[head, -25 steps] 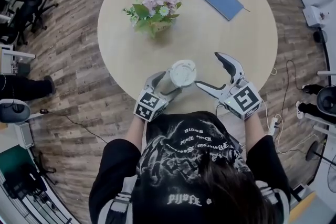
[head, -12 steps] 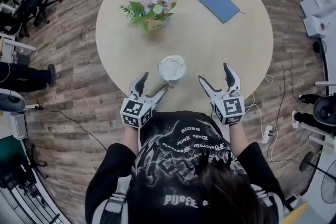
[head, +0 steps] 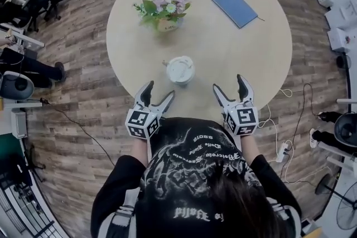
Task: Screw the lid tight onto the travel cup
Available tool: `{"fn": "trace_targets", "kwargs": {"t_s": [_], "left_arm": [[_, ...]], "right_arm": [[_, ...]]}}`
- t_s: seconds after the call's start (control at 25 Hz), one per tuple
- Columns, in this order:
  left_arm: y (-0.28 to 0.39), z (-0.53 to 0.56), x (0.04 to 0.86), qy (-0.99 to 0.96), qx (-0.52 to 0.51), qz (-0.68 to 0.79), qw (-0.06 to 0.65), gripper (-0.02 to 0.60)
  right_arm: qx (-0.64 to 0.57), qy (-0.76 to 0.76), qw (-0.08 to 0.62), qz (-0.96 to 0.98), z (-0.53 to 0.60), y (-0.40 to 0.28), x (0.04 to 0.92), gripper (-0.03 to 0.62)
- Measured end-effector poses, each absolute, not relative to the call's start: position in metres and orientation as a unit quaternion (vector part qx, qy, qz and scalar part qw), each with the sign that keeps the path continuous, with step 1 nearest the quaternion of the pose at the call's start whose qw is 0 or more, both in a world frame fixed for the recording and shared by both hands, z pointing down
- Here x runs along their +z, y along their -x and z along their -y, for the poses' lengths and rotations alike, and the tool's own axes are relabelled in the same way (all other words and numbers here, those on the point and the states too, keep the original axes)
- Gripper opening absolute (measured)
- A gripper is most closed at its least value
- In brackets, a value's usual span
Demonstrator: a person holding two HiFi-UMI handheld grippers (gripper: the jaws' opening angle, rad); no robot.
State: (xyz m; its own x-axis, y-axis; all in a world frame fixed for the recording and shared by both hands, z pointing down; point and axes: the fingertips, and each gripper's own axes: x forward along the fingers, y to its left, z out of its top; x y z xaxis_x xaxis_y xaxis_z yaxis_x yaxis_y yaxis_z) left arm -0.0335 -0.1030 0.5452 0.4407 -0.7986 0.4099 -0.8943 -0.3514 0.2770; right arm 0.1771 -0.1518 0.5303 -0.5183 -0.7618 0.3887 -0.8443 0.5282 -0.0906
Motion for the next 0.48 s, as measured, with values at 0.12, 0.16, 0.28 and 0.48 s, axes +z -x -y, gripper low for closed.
{"fn": "trace_targets", "kwargs": {"t_s": [0.12, 0.16, 0.28, 0.48], "left_arm": [[0.026, 0.102, 0.538, -0.820, 0.109, 0.518, 0.216, 0.287], [0.024, 0.103, 0.536, -0.820, 0.107, 0.522, 0.211, 0.225], [0.024, 0.106, 0.530, -0.814, 0.090, 0.535, 0.207, 0.138], [0.024, 0.111, 0.521, -0.806, 0.059, 0.551, 0.205, 0.033]], "right_arm": [[0.113, -0.460, 0.150, 0.868, 0.151, -0.172, 0.520, 0.310], [0.108, -0.459, 0.148, 0.869, 0.151, -0.171, 0.517, 0.262], [0.100, -0.454, 0.150, 0.872, 0.151, -0.167, 0.515, 0.145], [0.108, -0.437, 0.171, 0.876, 0.149, -0.163, 0.523, 0.006]]}}
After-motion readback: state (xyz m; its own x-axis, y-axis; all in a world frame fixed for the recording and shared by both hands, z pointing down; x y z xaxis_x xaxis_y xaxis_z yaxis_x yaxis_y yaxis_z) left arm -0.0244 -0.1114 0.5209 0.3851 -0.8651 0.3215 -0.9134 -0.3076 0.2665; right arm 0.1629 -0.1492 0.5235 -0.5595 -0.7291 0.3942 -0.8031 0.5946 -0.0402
